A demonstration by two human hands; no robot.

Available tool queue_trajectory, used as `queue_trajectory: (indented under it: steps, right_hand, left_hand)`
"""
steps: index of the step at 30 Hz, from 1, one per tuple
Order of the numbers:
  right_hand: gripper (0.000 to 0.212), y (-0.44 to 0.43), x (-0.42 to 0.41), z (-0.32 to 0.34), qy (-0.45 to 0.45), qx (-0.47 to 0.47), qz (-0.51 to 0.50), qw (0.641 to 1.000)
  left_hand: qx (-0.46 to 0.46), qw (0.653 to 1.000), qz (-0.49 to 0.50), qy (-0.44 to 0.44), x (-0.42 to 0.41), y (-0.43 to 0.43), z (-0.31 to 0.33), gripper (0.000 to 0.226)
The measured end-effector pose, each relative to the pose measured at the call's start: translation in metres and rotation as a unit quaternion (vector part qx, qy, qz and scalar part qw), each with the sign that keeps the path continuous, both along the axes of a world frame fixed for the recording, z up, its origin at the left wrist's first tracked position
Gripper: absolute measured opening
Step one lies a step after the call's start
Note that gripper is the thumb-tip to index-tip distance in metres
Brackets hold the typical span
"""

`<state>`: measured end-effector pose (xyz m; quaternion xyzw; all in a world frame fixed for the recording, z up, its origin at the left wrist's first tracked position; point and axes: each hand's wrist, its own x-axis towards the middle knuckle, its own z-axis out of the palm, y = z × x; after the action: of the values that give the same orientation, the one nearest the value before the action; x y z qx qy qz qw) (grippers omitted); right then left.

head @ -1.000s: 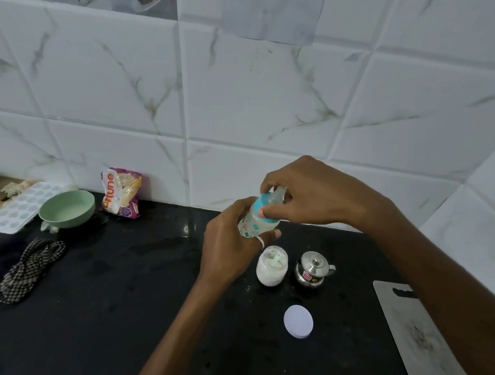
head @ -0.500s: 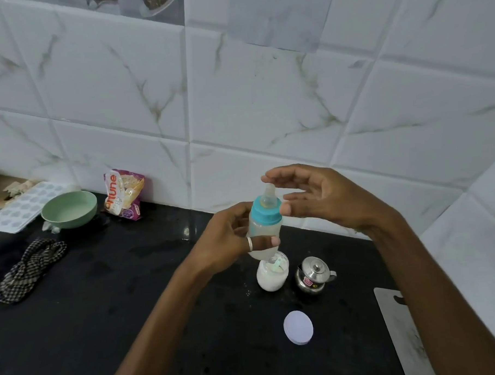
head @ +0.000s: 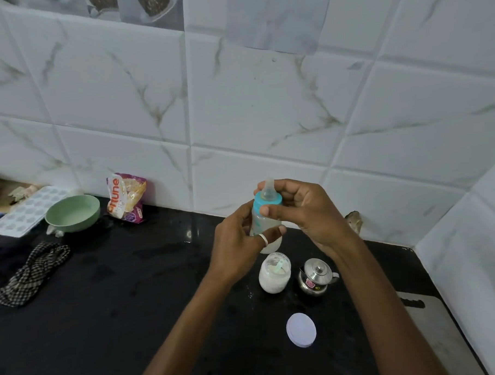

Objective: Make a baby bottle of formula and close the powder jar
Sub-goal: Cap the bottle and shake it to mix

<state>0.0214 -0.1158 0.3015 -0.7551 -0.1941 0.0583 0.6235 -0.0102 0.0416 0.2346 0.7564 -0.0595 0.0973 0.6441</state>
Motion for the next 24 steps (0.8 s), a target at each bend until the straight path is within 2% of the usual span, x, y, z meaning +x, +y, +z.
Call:
queue_trajectory:
  steps: [3, 5, 9, 12, 18, 24]
  right_hand:
    - [0.044, 0.004, -0.003, -0.005, -0.011, 0.004, -0.028, 1.000]
    - [0.045, -0.002, -0.003, -0.001, -0.017, -0.001, -0.012, 1.000]
    - [0.047, -0.015, -0.003, 0.015, 0.001, 0.012, 0.089, 0.996]
    - [0.049, -0.017, 0.001, 0.023, -0.007, -0.013, 0.124, 0.992]
    - [0.045, -0.018, 0.009, 0.026, -0.014, -0.011, 0.102, 0.995]
    - [0.044, -0.011, 0.012, 0.016, -0.027, 0.019, 0.061, 0.998]
  left_hand:
    - [0.013, 1.000, 0.007, -0.018, -0.001, -0.001, 0.000, 0.053]
    - [0.015, 0.999, -0.048, -0.018, 0.002, 0.007, 0.007, 0.051]
    - [-0.021, 0.983, -0.181, 0.020, 0.007, 0.024, 0.028, 0.041]
    - [-0.020, 0.972, -0.233, 0.027, 0.011, 0.026, 0.040, 0.041]
    - [-0.058, 0.967, -0.245, 0.028, 0.017, 0.023, 0.046, 0.046]
    - [-0.035, 0.980, -0.194, 0.011, 0.023, 0.019, 0.036, 0.042]
